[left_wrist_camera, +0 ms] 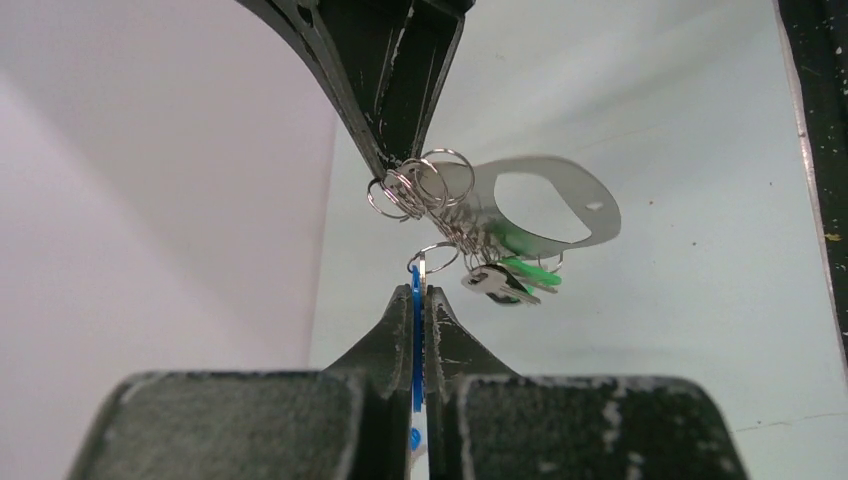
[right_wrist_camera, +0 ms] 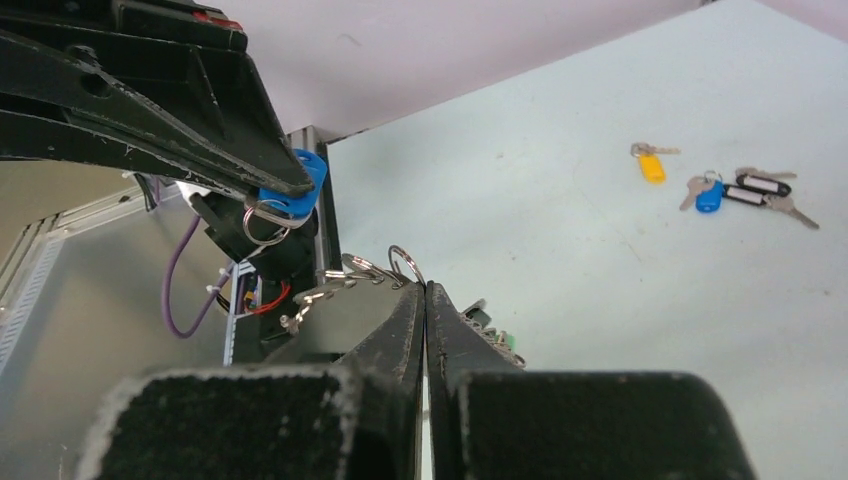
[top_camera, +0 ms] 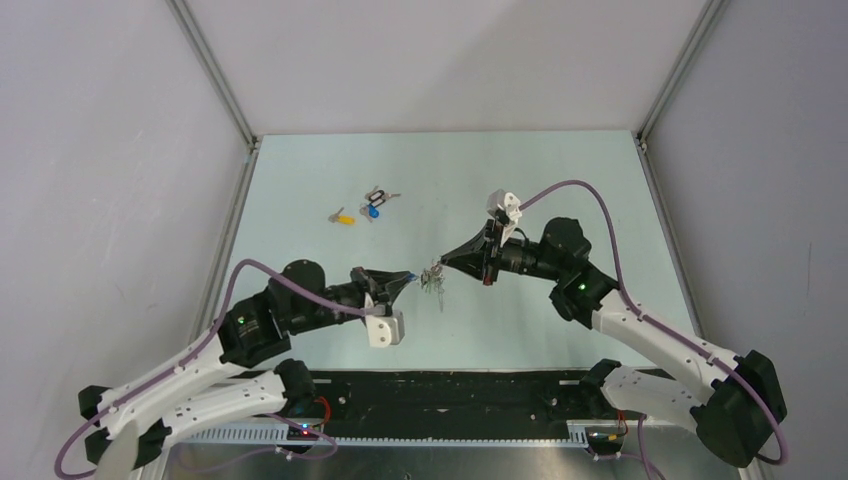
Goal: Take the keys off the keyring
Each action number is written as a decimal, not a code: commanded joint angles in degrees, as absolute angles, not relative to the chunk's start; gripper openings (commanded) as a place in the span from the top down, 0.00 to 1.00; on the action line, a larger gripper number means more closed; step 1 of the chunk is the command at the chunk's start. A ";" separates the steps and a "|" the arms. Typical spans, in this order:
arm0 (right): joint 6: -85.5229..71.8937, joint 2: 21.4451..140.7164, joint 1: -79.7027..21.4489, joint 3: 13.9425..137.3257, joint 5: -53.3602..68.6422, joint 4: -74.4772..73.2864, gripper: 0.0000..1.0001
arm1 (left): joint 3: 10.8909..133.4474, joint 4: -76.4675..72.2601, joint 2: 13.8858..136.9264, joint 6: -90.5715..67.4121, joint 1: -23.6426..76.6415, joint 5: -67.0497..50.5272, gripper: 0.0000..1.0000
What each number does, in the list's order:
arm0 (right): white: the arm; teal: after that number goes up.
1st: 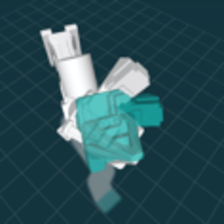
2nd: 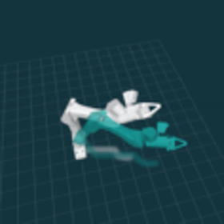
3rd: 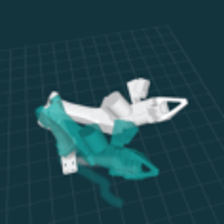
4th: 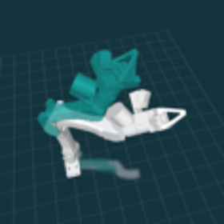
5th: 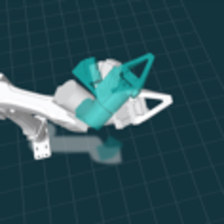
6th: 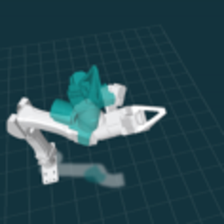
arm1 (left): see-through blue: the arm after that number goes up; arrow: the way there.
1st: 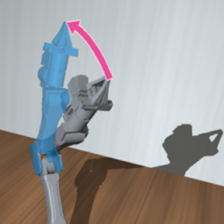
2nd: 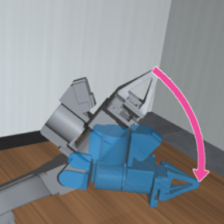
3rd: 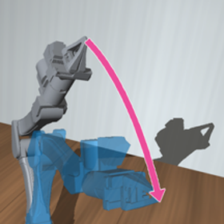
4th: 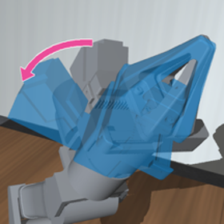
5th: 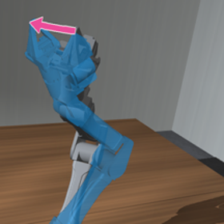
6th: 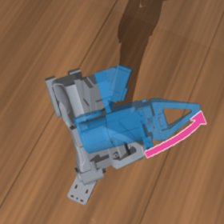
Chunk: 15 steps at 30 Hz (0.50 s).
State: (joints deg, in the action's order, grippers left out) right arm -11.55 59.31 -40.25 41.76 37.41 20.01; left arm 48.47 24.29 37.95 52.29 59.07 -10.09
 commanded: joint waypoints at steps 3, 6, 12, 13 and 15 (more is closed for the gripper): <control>-10.65 55.16 -38.86 40.89 31.51 17.85 1.00 | 51.82 22.17 44.62 40.85 58.87 -0.05 1.00; -9.54 52.37 -36.96 40.44 29.79 14.66 1.00 | 53.83 18.79 49.75 28.54 56.20 9.44 1.00; -5.83 42.44 -35.05 40.42 25.53 6.44 1.00 | 55.69 14.42 59.57 -1.28 45.22 16.21 1.00; -5.11 41.65 -35.02 40.43 24.62 5.10 1.00 | 55.76 13.54 61.52 -3.58 43.88 16.63 1.00; -4.56 39.56 -34.85 40.39 23.39 3.58 1.00 | 56.31 10.71 65.13 -10.64 39.45 18.61 1.00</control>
